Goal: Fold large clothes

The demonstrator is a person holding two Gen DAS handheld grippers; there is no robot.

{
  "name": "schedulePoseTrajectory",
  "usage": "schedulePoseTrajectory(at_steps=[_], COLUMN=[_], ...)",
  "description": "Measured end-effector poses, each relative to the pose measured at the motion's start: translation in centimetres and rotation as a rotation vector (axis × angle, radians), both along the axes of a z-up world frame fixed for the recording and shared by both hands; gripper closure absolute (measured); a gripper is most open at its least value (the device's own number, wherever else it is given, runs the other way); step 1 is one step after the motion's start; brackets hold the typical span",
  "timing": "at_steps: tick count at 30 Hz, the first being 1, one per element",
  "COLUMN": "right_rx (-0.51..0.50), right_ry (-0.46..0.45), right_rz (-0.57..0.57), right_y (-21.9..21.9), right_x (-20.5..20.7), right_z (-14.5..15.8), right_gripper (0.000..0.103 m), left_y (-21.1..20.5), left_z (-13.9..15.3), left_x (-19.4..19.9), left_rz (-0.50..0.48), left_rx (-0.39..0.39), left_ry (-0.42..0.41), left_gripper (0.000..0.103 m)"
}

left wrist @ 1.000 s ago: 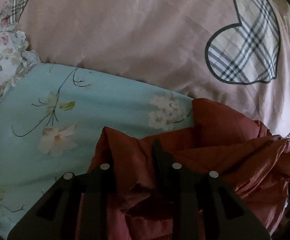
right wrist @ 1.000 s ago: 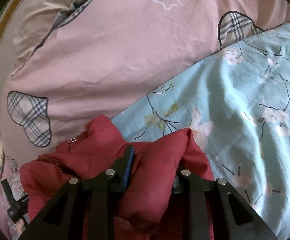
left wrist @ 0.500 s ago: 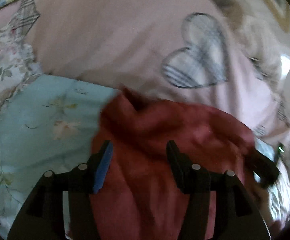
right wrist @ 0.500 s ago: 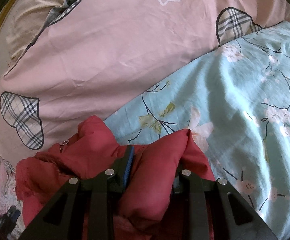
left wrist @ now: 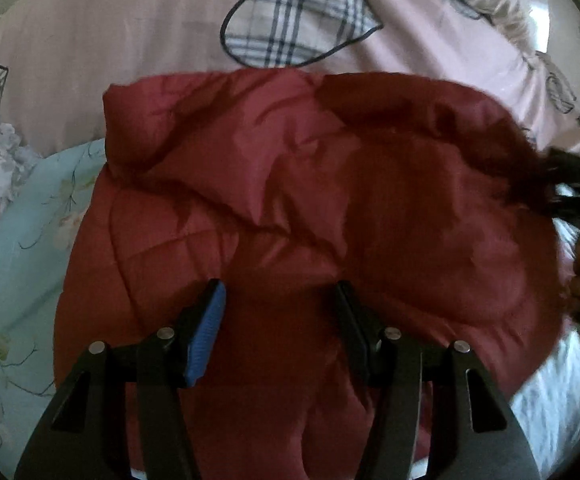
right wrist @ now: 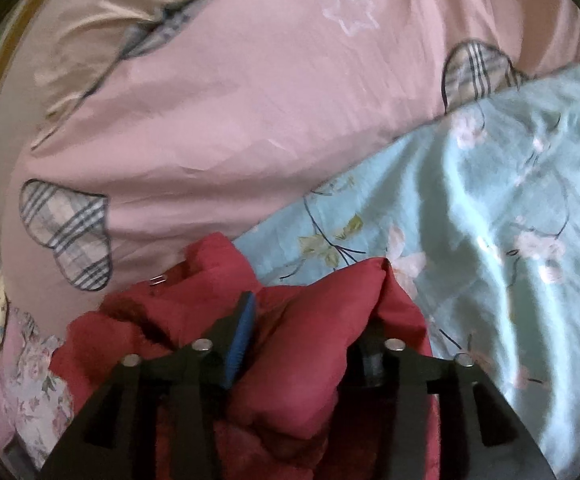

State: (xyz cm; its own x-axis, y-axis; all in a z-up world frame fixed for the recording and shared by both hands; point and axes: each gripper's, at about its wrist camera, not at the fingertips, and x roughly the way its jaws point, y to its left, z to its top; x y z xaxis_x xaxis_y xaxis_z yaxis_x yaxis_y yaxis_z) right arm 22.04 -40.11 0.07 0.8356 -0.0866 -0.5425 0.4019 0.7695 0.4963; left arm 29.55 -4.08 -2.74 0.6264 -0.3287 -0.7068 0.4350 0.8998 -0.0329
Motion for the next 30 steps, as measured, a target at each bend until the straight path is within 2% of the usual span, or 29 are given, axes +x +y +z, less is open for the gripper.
schedulePoseTrajectory(at_steps=[2, 4, 7, 9, 10, 13, 15, 17, 20, 26, 30], right_rx=[-0.058, -0.119, -0.230, -0.277, -0.301, -0.354, -0.342, -0.337, -0.312, -0.219, -0.196], right_ry=[-0.018, -0.044, -0.050, 0.011, 0.074, 0.207, 0.241, 0.239, 0.244, 0.244, 0.247], right_rz=[0.006, 0.047, 0.142, 0.238, 0.298, 0.318, 0.315, 0.289, 0.265, 0.245, 0.243], right_y=[1.5, 3.5, 7.1, 9.0, 10.1, 10.6, 9.5, 8.5, 7.3, 5.3, 4.7], right_x=[-1.7, -3.2, -4.5, -3.5, -2.3, 0.4, 1.7, 2.3, 3.5, 5.1, 5.5], right_z=[1.5, 2.6, 3.3, 2.6, 1.6, -0.8, -1.9, -2.3, -2.6, -3.0, -3.1], right_gripper=[0.037, 0.028, 0.027, 0.026, 0.026, 0.026, 0.026, 0.026, 0.026, 0.025, 0.025], left_y=[-0.3, -0.6, -0.6, -0.7, -0.5, -0.5, 0.1, 1.8, 4.1, 4.5, 3.6], left_z=[-0.2, -0.3, -0.4, -0.4, -0.5, -0.3, 0.2, 1.1, 2.2, 0.5, -0.8], left_x=[0.3, 0.5, 0.7, 1.1, 1.1, 1.2, 1.3, 1.5, 1.8, 5.2, 7.3], left_rz=[0.006, 0.010, 0.014, 0.013, 0.012, 0.002, -0.009, -0.007, 0.030, 0.089, 0.126], left_rx=[0.007, 0.014, 0.007, 0.006, 0.004, 0.002, -0.024, -0.082, -0.123, -0.062, -0.031], left_ry=[-0.007, -0.015, -0.009, -0.008, -0.007, 0.001, 0.011, 0.031, 0.005, 0.040, 0.053], left_gripper=[0.047, 0.047, 0.047, 0.047, 0.047, 0.047, 0.050, 0.057, 0.057, 0.058, 0.058])
